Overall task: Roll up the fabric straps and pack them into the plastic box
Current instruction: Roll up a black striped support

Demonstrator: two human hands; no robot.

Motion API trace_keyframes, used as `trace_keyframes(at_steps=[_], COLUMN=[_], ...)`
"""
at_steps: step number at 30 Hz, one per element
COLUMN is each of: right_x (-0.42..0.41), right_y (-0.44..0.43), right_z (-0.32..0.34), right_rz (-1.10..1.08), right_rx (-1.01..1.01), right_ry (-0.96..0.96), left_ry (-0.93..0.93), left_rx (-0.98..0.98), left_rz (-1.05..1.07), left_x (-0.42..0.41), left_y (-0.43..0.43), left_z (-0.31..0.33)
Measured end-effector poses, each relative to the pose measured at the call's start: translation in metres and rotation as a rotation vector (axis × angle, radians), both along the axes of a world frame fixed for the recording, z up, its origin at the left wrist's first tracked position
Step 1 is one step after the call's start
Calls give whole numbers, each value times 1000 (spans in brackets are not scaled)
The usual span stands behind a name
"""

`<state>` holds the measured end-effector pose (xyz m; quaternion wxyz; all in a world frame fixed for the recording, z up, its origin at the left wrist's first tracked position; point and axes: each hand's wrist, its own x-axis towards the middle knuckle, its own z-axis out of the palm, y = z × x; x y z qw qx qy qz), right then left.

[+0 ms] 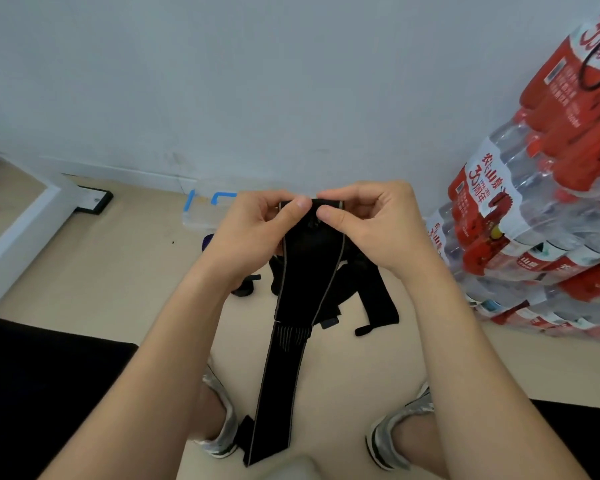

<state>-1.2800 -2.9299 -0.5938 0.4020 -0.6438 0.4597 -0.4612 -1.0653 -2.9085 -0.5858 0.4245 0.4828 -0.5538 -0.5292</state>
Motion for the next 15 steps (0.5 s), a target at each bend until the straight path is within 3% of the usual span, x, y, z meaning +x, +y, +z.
trace_keyframes(at_steps=[6, 10, 15], right_x=[0, -2, -4], right_y=[5, 4, 9], right_z=[-3, -3, -7], right_rz=[47, 37, 86], right_rx=[90, 83, 115], right_ry=[-24, -30, -71], left_ry=[24, 52, -56], left_rx=[-62, 20, -76], left_rz=[-10, -79, -32], left_x=[6, 1, 2], left_y=[1, 1, -2], left_z=[-7, -4, -6])
